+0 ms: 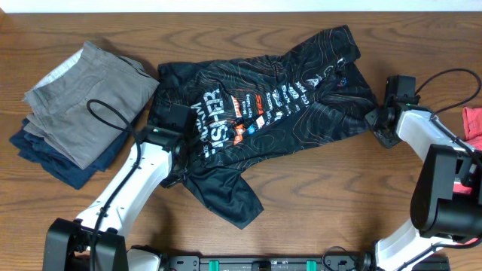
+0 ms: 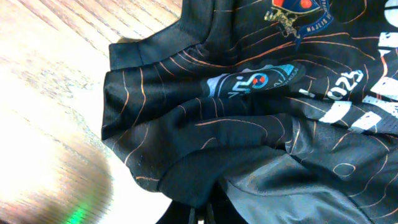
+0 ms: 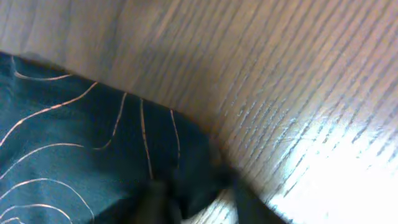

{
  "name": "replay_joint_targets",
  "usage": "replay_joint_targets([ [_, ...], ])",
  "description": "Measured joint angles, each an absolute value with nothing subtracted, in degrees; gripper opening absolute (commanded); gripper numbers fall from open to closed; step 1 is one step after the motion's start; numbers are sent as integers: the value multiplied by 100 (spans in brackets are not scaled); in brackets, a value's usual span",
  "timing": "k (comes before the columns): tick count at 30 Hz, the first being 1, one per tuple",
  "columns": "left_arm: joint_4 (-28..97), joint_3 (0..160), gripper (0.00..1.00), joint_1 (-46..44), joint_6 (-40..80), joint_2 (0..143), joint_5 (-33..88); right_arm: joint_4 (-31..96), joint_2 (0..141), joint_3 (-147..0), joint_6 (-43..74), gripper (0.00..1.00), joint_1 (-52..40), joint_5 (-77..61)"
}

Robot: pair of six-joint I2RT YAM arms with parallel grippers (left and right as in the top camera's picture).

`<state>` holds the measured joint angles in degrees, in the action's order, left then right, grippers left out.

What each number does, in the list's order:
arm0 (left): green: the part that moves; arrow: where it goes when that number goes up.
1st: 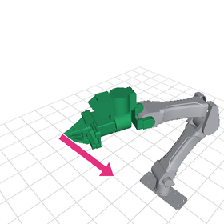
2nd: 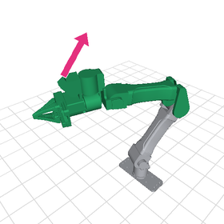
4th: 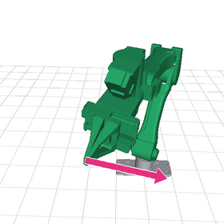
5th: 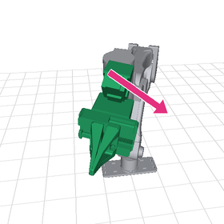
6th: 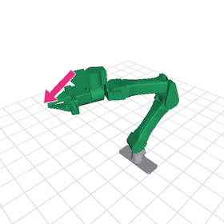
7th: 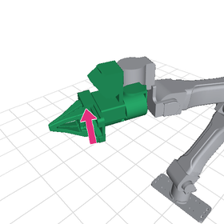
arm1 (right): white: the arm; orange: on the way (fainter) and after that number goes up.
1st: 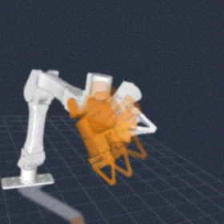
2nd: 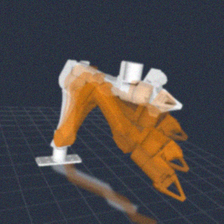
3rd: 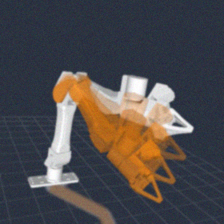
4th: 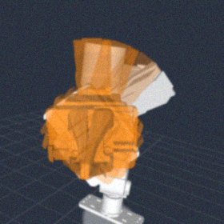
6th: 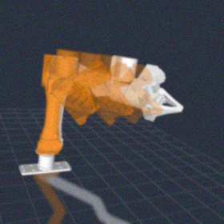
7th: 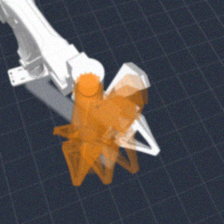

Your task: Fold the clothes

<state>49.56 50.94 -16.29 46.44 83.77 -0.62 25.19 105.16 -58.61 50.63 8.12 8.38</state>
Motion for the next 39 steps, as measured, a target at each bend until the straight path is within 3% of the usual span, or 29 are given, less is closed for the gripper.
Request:
replay_joint_targets([
  [6, 4799, 5094, 6, -1629, 4574, 8377, -62, 2738, 10508, -5881, 4670, 1, 996, 873],
  [15, 3896, 5092, 6, -1643, 4038, 8377, -34, 3704, 9345, -6012, 3903, 1, 2316, 1118],
  [25, 3712, 5092, 7, -1656, 3874, 8377, 224, 4488, 9011, -6053, 3321, 1, 2403, 1194],
  [26, 3754, 5092, 14, -1656, 3872, 8377, 261, 4491, 9011, -6027, 3301, 1, 2403, 1203],
  [27, 3800, 5092, 28, -1656, 3850, 8377, 283, 4501, 9011, -6001, 3282, 1, 2403, 1205],
  [29, 3905, 5092, 36, -1656, 3863, 8377, 340, 4530, 9013, -5977, 3256, 1, 2403, 1205],
  [34, 4217, 5092, 69, -1656, 3820, 8377, 655, 4550, 9013, -5953, 3197, 1, 2403, 1205],
  [39, 4077, 5072, 74, -1656, 3863, 8420, 786, 4565, 9013, -5951, 3183, 1, 2403, 1205],
])
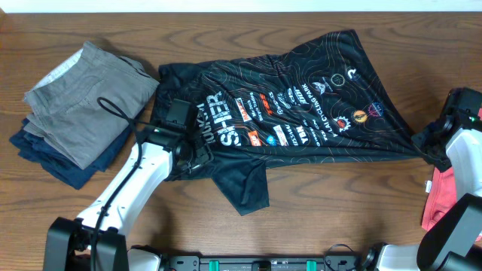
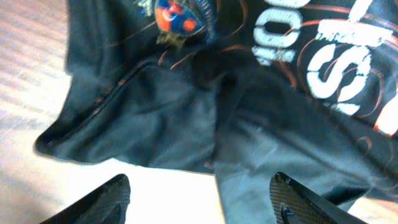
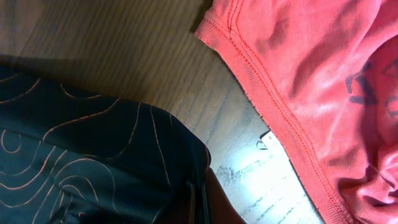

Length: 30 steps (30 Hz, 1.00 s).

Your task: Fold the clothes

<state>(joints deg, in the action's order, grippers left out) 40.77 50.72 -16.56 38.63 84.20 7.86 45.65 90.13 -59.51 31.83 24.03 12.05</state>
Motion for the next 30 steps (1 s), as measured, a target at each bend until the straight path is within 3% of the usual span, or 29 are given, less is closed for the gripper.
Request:
replay_joint_targets([
  [9, 2849, 4700, 73, -1656, 3870, 9050, 1313, 4591, 9015, -5948, 3175, 1, 2403, 1205],
  [13, 2589, 4648, 64, -1656, 3874, 9150, 1459, 4593, 9015, -5948, 3175, 1, 2403, 1205],
  [30, 1909, 4648, 50, -1656, 3872, 9150, 1879, 4602, 9015, -5948, 3170, 1, 2403, 1205],
])
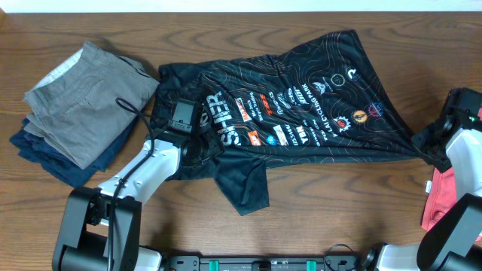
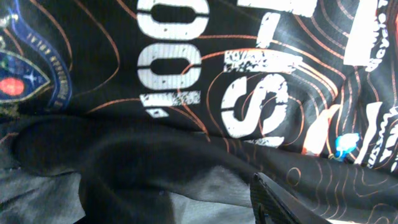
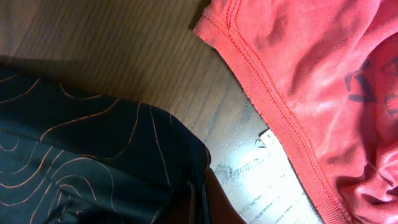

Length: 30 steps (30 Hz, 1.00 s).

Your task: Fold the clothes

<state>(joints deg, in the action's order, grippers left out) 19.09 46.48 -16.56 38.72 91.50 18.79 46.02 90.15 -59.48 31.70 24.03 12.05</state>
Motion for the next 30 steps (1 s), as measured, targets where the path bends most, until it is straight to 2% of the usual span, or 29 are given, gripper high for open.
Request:
replay_joint_targets([
  [11, 1787, 4648, 42, -1656, 3872, 9188, 1887, 4604, 9015, -5948, 3155, 1, 2403, 1205],
  [16, 1625, 4648, 33, -1656, 3870, 9373, 1863, 4611, 9015, -5948, 3155, 1, 2403, 1205],
  [18, 1573, 4648, 27, -1656, 3881, 9395, 1848, 4613, 9015, -5948, 3155, 1, 2403, 1205],
  [21, 1409, 4648, 6, -1656, 3883, 9397, 1809, 4619, 9015, -5948, 3155, 1, 2403, 1205],
  [30, 1026, 4648, 7, -1656, 3868, 9397, 1785, 4665, 9015, -5948, 3155, 1, 2403, 1203],
])
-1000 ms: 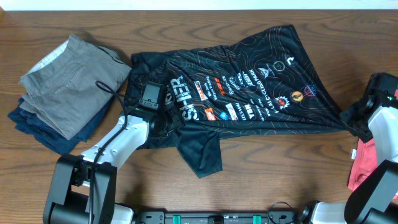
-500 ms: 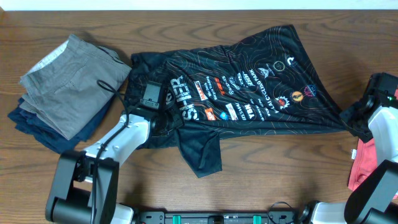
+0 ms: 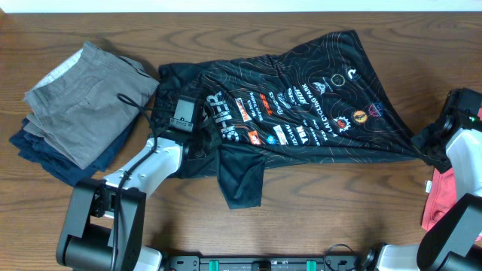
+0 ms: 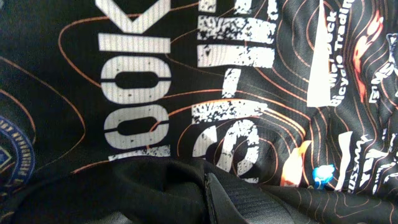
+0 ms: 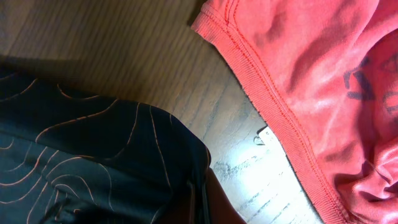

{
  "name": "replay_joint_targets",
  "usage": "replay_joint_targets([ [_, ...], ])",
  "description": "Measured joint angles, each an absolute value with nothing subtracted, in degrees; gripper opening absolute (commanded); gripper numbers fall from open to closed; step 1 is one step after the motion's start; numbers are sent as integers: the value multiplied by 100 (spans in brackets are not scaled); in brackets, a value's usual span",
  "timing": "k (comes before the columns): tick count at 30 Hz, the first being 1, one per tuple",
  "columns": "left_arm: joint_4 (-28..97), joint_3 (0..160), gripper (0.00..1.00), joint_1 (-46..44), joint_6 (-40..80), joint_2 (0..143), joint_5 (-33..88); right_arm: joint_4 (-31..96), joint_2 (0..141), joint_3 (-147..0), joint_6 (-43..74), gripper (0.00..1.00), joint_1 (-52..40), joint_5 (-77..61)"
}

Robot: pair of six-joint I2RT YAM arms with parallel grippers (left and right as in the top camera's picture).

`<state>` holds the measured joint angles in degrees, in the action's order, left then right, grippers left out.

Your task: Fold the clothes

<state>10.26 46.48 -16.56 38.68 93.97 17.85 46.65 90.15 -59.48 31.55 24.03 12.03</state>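
A black jersey (image 3: 301, 113) with white and orange print lies stretched across the middle of the table, one sleeve (image 3: 242, 181) hanging toward the front. My left gripper (image 3: 205, 139) sits on its left part and is shut on a dark fold of fabric just below the big white lettering (image 4: 205, 199). At the far right, my right gripper (image 3: 419, 144) is shut on the jersey's pointed corner (image 5: 200, 199), holding it taut on the wood.
A stack of folded clothes (image 3: 83, 98), grey on top and navy beneath, lies at the left. A red garment (image 3: 435, 203) lies at the right edge, close to the right gripper, its hem (image 5: 273, 106) just beside the jersey corner.
My left gripper was open over the white lettering and is now shut on a fold of the jersey. The front sleeve has shifted slightly left. The right gripper has not moved.
The jersey first lay bunched, with both grippers shut on its opposite ends. Then it was stretched to the right, its corner held beside the red garment, and the left gripper stood open. The left gripper then hovered open over the lettering and is now shut on a fold.
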Motion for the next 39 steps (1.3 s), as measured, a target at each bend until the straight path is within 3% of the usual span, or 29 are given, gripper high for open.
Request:
replay_joint_targets([
  [5, 1282, 4670, 6, -1656, 3677, 9297, 1782, 4670, 9015, -5948, 2998, 1, 2403, 978],
  [13, 3218, 5627, 6, -1656, 3308, 8079, 1780, 5631, 8976, -6316, 2591, 1, 2405, 458],
  [27, 6497, 8536, 6, -829, 2657, 6589, 1787, 7706, 7662, -9216, 1632, 1, 3229, -812],
  [39, 7240, 10803, 6, -687, 2174, 6077, 1802, 8466, 7301, -11327, 1164, 1, 3441, -1546],
])
